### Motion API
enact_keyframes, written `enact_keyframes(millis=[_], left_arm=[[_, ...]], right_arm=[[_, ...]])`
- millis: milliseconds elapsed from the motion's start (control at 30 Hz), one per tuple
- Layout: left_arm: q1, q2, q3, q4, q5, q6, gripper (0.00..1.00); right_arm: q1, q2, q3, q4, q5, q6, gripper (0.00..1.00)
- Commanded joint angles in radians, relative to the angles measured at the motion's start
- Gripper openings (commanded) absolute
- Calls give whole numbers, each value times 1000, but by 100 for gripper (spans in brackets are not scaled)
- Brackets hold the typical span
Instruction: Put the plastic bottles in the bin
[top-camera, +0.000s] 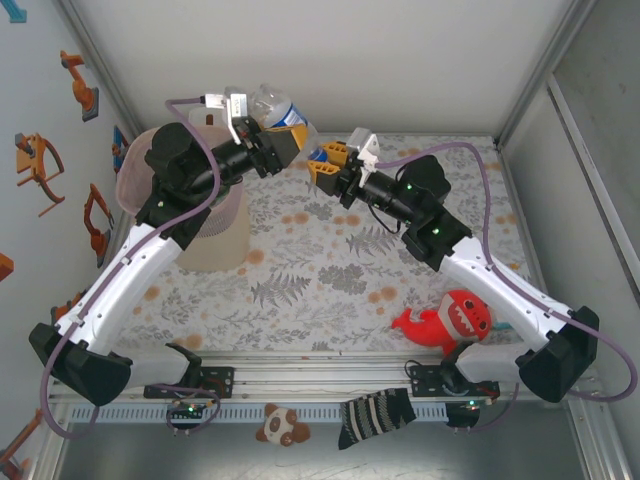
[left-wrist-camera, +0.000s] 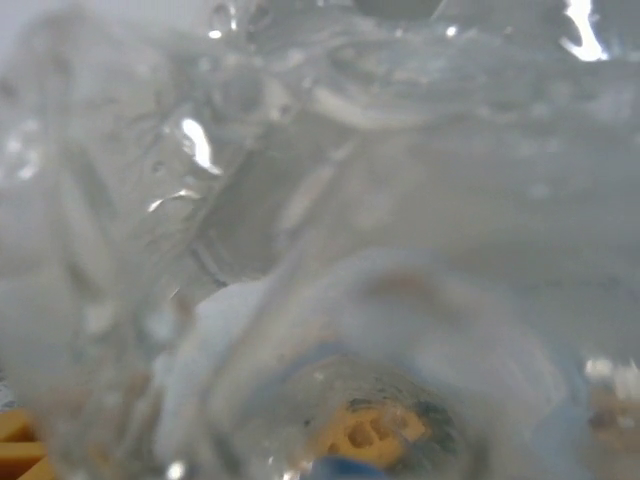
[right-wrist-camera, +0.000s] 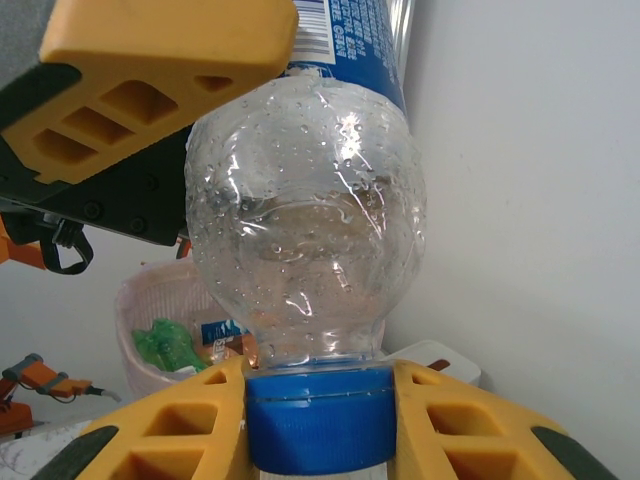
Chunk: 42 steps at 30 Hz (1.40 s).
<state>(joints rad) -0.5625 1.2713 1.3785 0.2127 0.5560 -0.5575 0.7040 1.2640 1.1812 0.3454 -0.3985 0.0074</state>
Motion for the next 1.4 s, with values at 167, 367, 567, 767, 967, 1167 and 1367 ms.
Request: enact_keyframes(millis=[167, 367, 567, 767, 967, 1167, 1367], left_arm=[[-7, -1, 30, 34, -3, 5, 65], [-7, -3, 30, 23, -10, 11, 56], [-5, -10, 34, -8, -22, 32, 54], [19, -20, 85, -140, -39, 97, 53], [127, -18, 175, -350, -47, 121, 51], [245, 9, 338, -724, -102, 263, 51], [367, 78, 526, -1109, -219, 421, 51]], right_arm=[[12, -10, 41, 7, 21, -14, 8], [16, -12, 35, 4, 26, -14, 13], [17, -26, 20, 0, 32, -15, 33], [23, -62, -4, -35, 43, -21, 62], [26, -117, -36, -120, 65, -50, 63], [26, -158, -56, -209, 101, -85, 63], [26, -167, -57, -248, 112, -97, 63]])
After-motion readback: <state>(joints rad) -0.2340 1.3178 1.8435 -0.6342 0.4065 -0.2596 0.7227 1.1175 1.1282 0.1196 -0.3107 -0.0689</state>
